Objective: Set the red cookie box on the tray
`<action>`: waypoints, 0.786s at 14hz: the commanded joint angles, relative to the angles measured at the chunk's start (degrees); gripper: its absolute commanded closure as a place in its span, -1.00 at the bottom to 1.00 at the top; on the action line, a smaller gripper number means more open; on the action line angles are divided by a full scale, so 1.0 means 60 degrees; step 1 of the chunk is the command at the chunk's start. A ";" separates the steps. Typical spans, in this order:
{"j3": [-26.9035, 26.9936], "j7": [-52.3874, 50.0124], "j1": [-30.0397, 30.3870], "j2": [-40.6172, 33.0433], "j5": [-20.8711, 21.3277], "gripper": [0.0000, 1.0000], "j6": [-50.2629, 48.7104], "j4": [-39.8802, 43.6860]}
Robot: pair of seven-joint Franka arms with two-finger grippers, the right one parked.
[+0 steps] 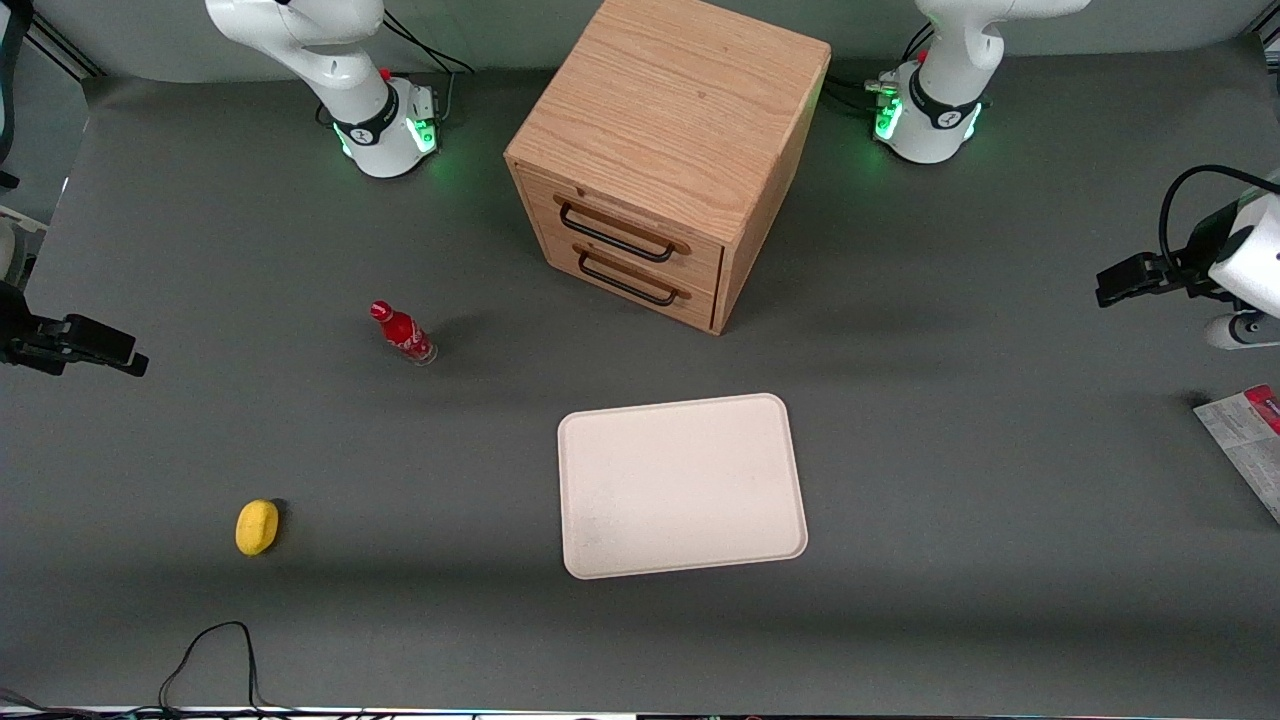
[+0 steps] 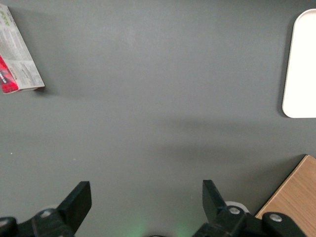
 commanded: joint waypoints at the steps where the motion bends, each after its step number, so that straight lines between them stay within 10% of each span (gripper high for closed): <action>1: 0.0133 -0.0206 -0.0238 -0.0004 0.0164 -1.00 -0.0439 0.0291; 11: 0.0147 -0.0338 0.0099 0.0201 0.0165 -1.00 -0.0763 0.0701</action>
